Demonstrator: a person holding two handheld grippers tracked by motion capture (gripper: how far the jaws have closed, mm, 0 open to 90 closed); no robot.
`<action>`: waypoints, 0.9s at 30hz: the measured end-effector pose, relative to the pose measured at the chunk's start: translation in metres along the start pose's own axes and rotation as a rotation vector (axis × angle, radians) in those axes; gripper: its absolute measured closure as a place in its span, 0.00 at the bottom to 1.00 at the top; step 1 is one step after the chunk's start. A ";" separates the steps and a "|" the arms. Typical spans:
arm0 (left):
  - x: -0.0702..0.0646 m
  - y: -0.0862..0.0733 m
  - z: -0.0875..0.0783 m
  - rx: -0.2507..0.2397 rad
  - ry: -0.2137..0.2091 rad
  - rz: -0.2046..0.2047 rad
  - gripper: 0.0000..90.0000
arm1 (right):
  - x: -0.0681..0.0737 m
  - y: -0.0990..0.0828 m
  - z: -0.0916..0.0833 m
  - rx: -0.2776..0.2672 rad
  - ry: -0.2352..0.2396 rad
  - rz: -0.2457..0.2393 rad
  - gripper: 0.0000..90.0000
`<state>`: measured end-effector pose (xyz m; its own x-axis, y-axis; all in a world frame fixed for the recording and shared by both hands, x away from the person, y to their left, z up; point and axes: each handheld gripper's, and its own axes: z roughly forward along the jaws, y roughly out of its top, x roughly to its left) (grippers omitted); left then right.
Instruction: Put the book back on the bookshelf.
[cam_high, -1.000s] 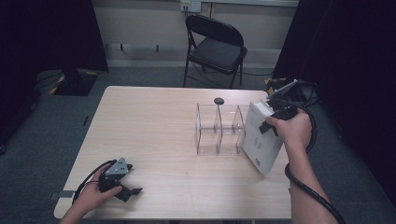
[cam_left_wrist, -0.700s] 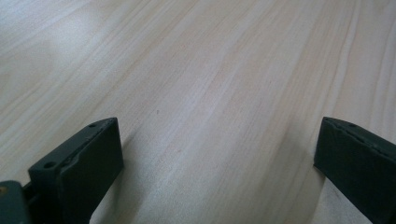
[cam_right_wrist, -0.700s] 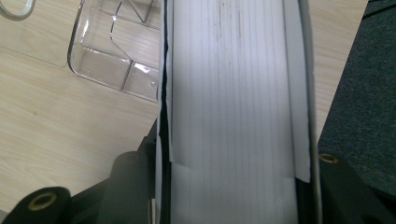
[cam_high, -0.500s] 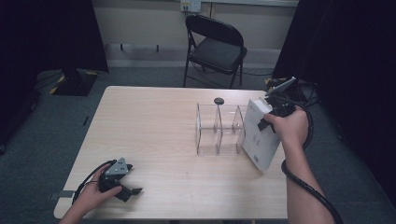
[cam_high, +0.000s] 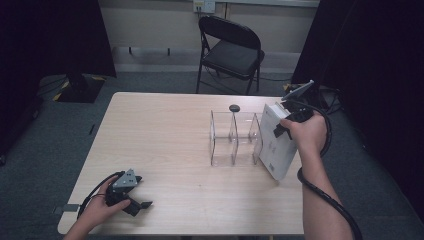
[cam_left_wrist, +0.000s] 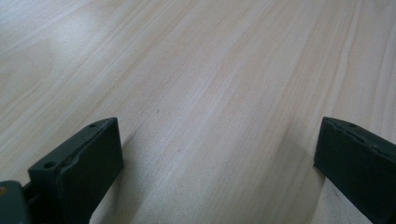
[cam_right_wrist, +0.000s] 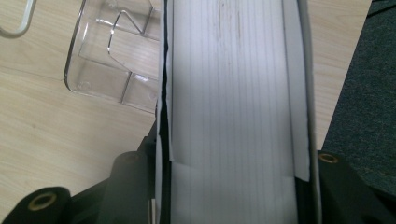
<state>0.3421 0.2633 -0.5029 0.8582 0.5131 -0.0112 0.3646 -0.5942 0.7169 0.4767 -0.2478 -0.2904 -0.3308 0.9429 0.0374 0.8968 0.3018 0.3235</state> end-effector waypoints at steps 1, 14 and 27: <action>0.000 0.000 0.000 0.000 0.000 0.000 0.01 | 0.000 0.000 0.000 -0.002 0.000 0.000 0.58; 0.000 0.000 0.000 -0.001 0.000 -0.002 0.01 | -0.004 0.004 0.003 -0.009 0.001 0.012 0.58; 0.000 0.000 0.000 0.000 0.001 -0.002 0.01 | -0.005 0.008 0.007 -0.017 -0.001 0.018 0.58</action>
<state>0.3417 0.2633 -0.5029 0.8570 0.5151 -0.0122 0.3666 -0.5930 0.7169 0.4876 -0.2487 -0.2943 -0.3147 0.9482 0.0425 0.8975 0.2826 0.3386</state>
